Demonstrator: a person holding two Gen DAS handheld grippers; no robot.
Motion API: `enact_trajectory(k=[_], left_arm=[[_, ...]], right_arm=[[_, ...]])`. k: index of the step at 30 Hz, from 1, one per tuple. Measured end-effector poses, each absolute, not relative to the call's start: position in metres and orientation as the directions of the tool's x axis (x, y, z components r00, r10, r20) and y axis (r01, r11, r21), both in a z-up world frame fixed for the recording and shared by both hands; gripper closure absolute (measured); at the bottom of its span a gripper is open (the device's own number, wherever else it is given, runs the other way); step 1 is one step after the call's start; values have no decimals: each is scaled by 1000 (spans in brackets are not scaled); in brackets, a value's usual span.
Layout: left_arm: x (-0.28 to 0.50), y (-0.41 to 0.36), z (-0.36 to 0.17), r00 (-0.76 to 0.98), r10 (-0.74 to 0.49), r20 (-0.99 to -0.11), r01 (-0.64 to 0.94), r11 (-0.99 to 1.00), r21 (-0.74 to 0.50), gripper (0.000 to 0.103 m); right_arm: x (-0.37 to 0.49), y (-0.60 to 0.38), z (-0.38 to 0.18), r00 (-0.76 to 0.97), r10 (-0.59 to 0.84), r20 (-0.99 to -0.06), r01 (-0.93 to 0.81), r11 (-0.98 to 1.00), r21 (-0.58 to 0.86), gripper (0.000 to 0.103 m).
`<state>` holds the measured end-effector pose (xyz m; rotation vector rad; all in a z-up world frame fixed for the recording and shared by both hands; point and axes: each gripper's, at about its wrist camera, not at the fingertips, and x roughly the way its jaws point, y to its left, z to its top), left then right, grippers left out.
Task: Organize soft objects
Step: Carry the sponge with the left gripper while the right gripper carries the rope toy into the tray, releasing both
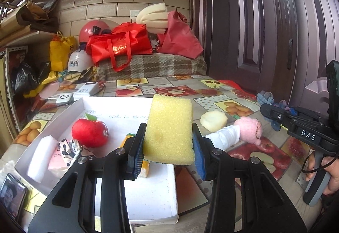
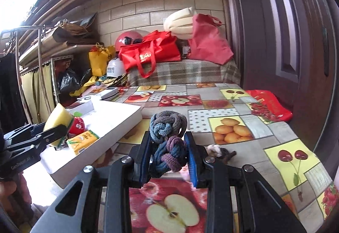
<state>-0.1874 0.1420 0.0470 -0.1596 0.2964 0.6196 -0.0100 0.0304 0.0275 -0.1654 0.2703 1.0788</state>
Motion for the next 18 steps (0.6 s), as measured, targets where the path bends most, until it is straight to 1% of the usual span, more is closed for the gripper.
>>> enact_trajectory(k=[4,12,18], left_arm=[[-193,144,47,762,567,-314,-607,794,-38,64],[-223,175,44,705,631,-325,-682,729,-63,64],[-239,196,41,664,667,-338,-726,684,-77,64]], right_arm=[[-27,46,26,408,860,-307,-907,421,-27,73],[-68,83,19,313,885,-346,-949,309,-67,73],[-92,107,14,280,891,-356,-960,254,-120,73]])
